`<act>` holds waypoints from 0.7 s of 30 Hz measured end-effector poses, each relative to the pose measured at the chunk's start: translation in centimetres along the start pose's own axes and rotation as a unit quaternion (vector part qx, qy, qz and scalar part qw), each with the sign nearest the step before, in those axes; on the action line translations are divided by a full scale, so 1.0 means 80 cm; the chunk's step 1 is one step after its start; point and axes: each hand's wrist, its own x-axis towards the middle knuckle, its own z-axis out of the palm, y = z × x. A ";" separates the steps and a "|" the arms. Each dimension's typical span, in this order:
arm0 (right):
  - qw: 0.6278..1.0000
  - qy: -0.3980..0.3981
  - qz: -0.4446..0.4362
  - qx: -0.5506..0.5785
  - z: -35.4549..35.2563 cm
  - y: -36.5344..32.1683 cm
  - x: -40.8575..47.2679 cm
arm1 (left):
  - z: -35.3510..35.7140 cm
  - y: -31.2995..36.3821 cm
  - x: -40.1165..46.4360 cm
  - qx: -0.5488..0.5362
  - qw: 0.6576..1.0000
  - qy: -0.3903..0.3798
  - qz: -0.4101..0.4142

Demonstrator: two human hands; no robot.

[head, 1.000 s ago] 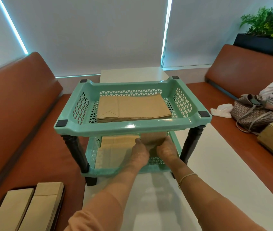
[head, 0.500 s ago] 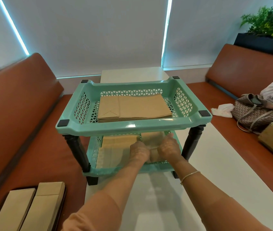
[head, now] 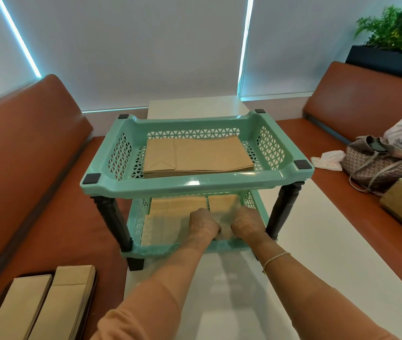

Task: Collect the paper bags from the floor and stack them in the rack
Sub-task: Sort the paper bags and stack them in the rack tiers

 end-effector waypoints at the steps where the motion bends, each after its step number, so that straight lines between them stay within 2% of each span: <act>1: 1.000 -0.002 0.007 0.006 0.000 -0.001 -0.001 | 0.001 -0.001 0.001 0.005 1.000 0.002 0.005; 6: 0.999 0.007 0.030 0.024 0.002 -0.006 -0.005 | 0.005 -0.003 0.004 0.026 0.999 0.007 0.028; 12: 0.999 0.045 0.002 0.018 -0.008 -0.010 -0.009 | -0.037 -0.021 0.001 0.025 0.992 0.034 0.118; 14: 0.998 0.058 -0.006 0.025 -0.013 -0.016 -0.011 | -0.065 -0.038 0.004 0.088 0.989 -0.009 0.119; 17: 0.998 0.051 -0.029 0.015 -0.016 -0.028 -0.012 | -0.089 -0.065 0.010 0.238 0.964 -0.084 0.083; 21: 0.999 0.035 -0.038 -0.008 -0.011 -0.034 -0.014 | -0.089 -0.079 0.014 0.284 0.949 -0.089 0.106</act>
